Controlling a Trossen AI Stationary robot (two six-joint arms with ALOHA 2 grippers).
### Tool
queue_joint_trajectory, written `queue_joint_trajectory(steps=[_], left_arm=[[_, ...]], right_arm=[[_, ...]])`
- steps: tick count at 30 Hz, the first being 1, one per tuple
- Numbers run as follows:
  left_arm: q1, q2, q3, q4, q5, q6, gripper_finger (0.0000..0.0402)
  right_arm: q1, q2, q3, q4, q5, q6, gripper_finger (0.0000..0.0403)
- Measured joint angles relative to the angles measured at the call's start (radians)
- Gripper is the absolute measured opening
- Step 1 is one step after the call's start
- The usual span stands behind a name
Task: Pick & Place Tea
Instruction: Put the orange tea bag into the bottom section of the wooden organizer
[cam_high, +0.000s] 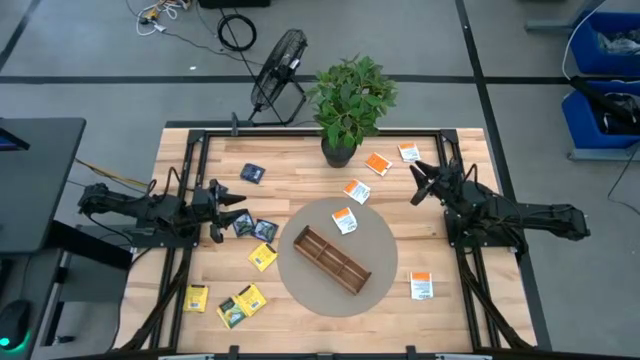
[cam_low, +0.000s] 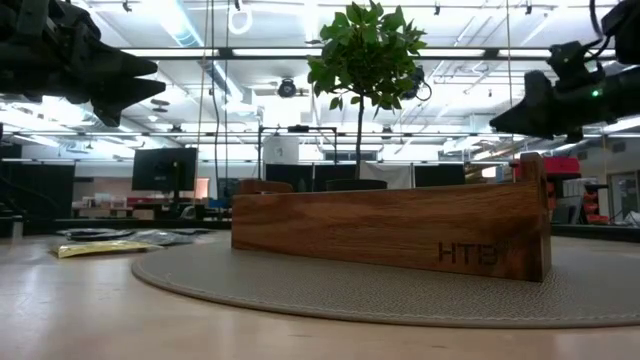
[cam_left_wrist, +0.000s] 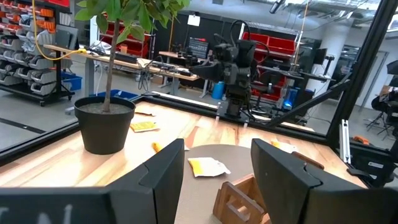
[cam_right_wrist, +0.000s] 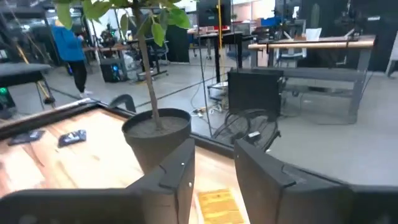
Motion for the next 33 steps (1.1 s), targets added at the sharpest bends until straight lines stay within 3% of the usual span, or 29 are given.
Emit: queue_joint_trajectory(steps=[4,6,9,12,18,22,25,33], left_arm=[[0.000,0.000,0.000,-0.001,0.000,0.002,0.0193],[0.000,0.000,0.000,-0.004,0.000,0.002,0.0193],[0.000,0.004,0.000,-0.007,0.000,0.002,0.0193],[0.000,0.007,0.000,-0.009,0.001,0.005,0.0193],[0.000,0.032,0.000,-0.011,0.001,0.024,0.0193],[0.000,0.062,0.000,-0.012,0.001,0.021,0.0193],[0.000,0.083,0.000,-0.011,0.000,0.022,0.0193],[0.000,0.121,0.000,-0.006,0.000,0.000,0.0193]], right_arm=[[0.000,0.000,0.000,-0.015,-0.012,0.109,0.0121],[-0.001,-0.001,0.000,-0.004,-0.131,0.098,0.0121],[0.017,0.001,0.000,-0.008,-0.404,0.050,0.0121],[0.054,0.004,0.000,0.014,-0.534,0.018,0.0121],[0.144,0.028,0.000,0.000,-0.550,-0.003,0.0135],[0.235,0.070,0.000,0.083,-0.571,-0.004,0.0160],[0.303,0.110,0.008,0.174,-0.527,-0.042,0.0180],[0.423,0.301,0.189,0.089,-0.372,-0.135,0.0192]])
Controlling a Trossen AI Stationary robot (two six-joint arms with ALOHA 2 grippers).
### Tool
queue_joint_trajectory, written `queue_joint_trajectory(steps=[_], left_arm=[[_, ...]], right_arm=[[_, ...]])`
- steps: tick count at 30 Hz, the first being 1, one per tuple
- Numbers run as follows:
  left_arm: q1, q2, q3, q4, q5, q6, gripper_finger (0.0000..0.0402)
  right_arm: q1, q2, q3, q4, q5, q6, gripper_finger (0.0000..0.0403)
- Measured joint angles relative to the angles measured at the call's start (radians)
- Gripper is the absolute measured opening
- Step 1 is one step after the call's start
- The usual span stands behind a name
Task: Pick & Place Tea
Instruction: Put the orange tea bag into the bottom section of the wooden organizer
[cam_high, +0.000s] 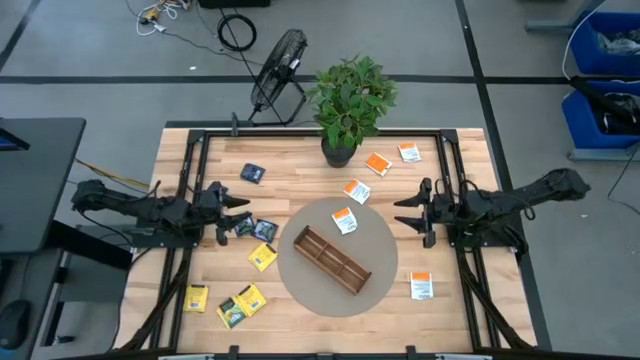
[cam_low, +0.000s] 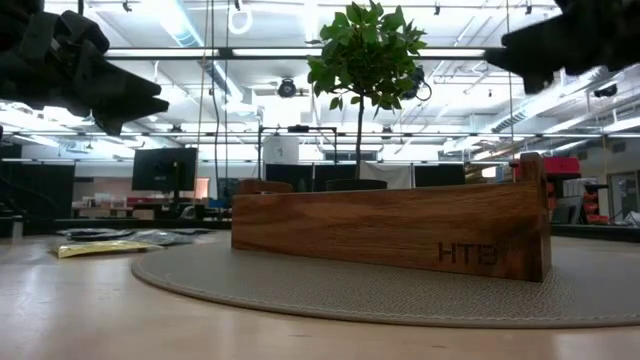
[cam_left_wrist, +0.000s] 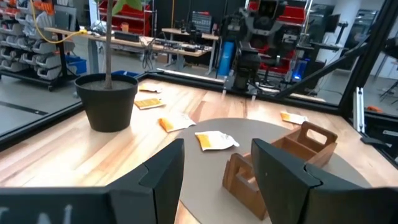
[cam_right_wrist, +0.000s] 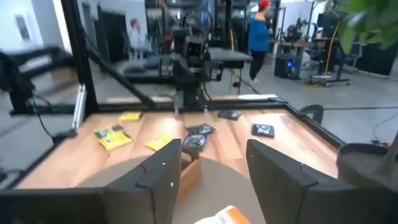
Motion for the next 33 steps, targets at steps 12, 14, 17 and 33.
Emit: queue_joint_trajectory(steps=[12,14,17,33], left_arm=[[0.000,0.010,0.000,0.003,0.000,-0.001,0.0193],[0.000,0.010,0.000,0.003,0.000,-0.001,0.0193],[0.000,0.010,-0.001,0.004,0.000,-0.001,0.0193],[0.000,0.010,-0.001,0.005,0.000,0.000,0.0193]], right_arm=[[0.140,0.492,0.418,-0.430,0.131,0.137,0.0192],[0.162,0.548,0.481,-0.539,0.132,0.223,0.0192],[0.199,0.635,0.568,-0.691,0.113,0.382,0.0192],[0.366,1.135,0.809,-1.076,-0.413,1.050,0.0192]])
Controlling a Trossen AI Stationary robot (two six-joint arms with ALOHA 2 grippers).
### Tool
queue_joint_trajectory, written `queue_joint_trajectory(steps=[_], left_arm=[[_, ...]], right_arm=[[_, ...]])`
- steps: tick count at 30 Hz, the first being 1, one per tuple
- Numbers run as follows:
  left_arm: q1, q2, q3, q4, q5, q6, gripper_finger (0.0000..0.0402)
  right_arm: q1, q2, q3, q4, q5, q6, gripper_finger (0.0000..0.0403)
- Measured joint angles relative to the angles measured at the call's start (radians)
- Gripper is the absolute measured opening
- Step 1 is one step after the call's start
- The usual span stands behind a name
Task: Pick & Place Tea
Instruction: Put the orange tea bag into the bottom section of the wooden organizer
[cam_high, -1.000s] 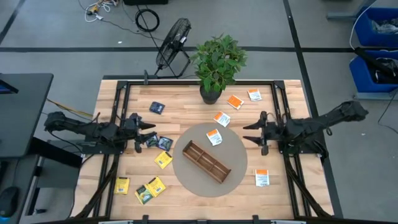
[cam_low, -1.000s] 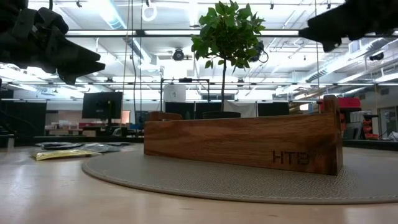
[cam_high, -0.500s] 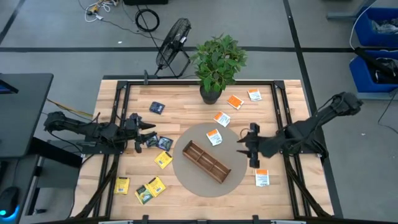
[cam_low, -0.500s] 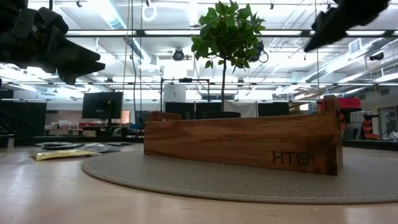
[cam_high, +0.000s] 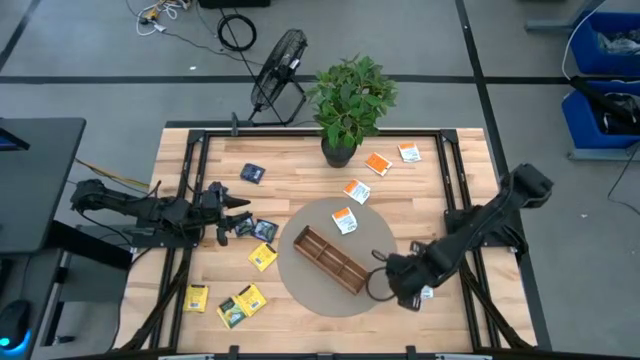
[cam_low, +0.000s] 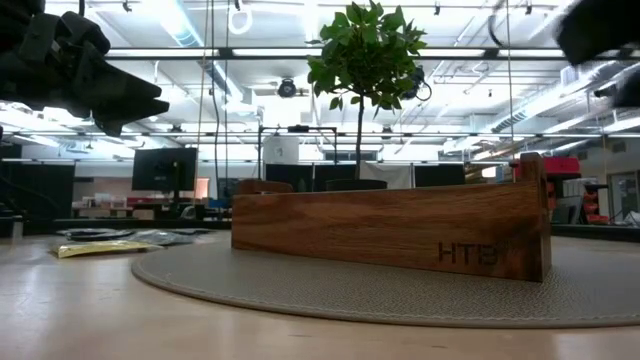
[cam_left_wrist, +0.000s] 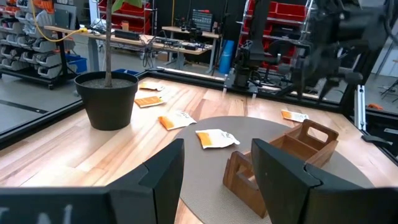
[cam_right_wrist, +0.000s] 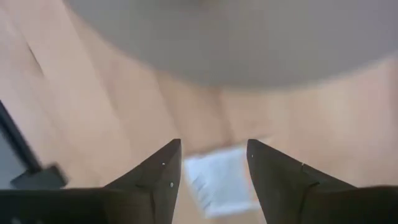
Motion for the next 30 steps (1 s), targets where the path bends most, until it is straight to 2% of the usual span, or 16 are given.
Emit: queue_joint_trajectory(steps=[3,6,17,30], left_arm=[[0.000,0.000,0.000,0.000,0.000,0.000,0.0193],[0.000,0.000,0.000,0.000,0.000,0.000,0.0193],[0.000,0.000,0.000,0.000,0.000,0.035,0.0193],[0.000,0.000,0.000,0.000,0.000,0.029,0.0193]], right_arm=[[0.024,0.057,0.000,-0.002,-0.119,0.104,0.0192],[0.045,0.100,0.000,-0.001,-0.154,0.153,0.0192],[0.053,0.201,0.001,0.003,-0.102,0.149,0.0192],[0.078,0.235,0.002,0.058,-0.075,0.157,0.0189]])
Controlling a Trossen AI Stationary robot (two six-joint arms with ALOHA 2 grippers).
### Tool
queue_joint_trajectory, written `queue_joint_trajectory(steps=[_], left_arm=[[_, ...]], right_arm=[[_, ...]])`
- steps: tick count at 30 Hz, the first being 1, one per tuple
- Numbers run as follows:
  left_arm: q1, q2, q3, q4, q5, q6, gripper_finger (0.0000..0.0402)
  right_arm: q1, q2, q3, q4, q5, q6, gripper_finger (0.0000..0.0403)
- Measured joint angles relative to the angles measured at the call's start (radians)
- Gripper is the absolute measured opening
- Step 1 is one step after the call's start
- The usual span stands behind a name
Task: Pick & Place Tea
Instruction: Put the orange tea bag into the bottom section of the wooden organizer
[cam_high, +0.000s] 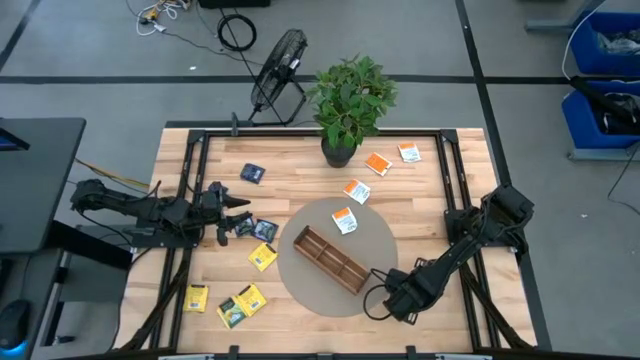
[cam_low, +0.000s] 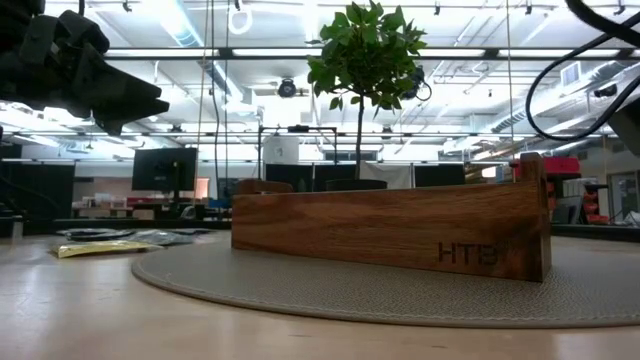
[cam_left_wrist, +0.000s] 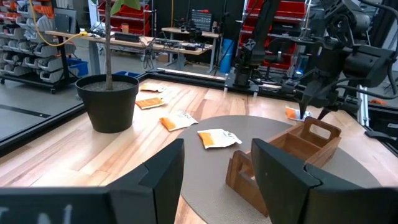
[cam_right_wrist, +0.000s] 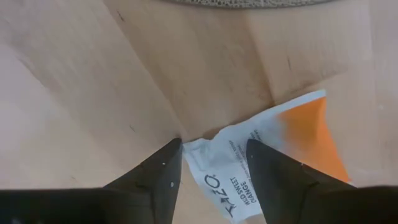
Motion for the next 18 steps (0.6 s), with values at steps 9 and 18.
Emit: queue_joint_trajectory(steps=[9,18], left_arm=[[0.000,0.000,0.000,0.000,0.002,-0.003,0.0193],[0.000,0.000,-0.003,0.067,0.142,0.083,0.0193]], right_arm=[[0.003,-0.003,-0.018,0.030,-0.016,-0.013,0.0068],[-0.009,-0.093,-0.018,0.030,0.017,-0.040,0.0007]])
